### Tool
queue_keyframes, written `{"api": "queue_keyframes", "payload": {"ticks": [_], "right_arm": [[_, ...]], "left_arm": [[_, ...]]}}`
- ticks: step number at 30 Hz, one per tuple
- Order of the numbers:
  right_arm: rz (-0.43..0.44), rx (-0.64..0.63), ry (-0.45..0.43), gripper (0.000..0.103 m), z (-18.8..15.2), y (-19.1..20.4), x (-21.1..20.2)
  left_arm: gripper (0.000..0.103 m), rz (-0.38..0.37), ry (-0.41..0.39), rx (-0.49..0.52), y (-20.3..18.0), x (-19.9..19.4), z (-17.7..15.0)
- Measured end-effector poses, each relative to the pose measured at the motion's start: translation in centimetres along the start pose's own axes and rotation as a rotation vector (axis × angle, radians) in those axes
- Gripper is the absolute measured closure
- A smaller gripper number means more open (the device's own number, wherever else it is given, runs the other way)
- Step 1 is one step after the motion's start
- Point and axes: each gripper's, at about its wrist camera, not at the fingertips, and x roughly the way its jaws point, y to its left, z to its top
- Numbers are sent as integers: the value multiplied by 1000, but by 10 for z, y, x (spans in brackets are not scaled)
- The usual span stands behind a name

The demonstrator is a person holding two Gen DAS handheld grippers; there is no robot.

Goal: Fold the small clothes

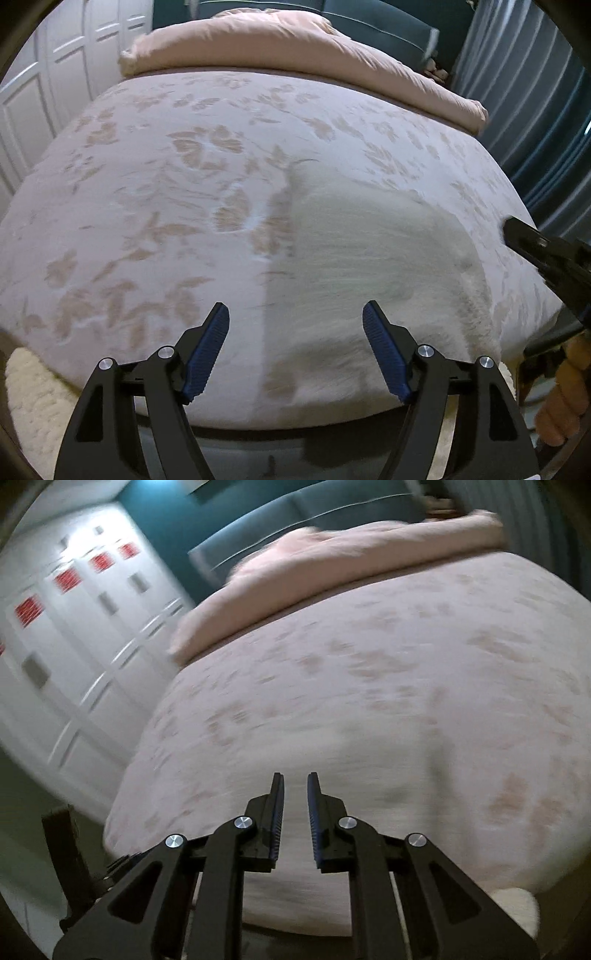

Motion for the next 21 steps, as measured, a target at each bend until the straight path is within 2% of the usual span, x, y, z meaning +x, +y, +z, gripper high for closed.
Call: {"api": "queue_keyframes", "payload": {"ticks": [1,3,4,5,7,8,11,13,15,17,19,21], "right_arm": [[2,-16,27,90,1,9,17],[20,-34,174,90,-11,20,72],[8,-26,270,90,-22,18,104],[-23,-21,320,94,-32,14,129],[-19,-27,294,94,-32,18,127],[-20,-16,275,89,-25,23,112],[-14,16,151,89,-21,22,55],[-98,18,68,89,-30,9,14],[-178,26,31,85,-45,-7,-12],[-264,51,22,59,-60,-28,-29],[-276,83,30,51,-74,-47,-36],[-236,123,72,51,-84,-61,-28]], "left_arm": [[31,6,2,-2,4,-3,-2],[31,24,-1,-3,13,-9,-7],[31,32,-3,-3,16,-11,-9],[31,38,-2,-6,19,-13,-12],[31,35,4,-17,23,-15,-15],[31,26,2,-26,27,-18,-16],[31,7,2,-32,27,-20,-20],[31,-8,11,-31,23,-18,-21],[31,-32,18,-16,15,-16,-22],[31,-48,20,14,2,-13,-24],[31,-62,26,32,-10,-8,-24],[31,-76,43,45,-23,-1,-26]]}}
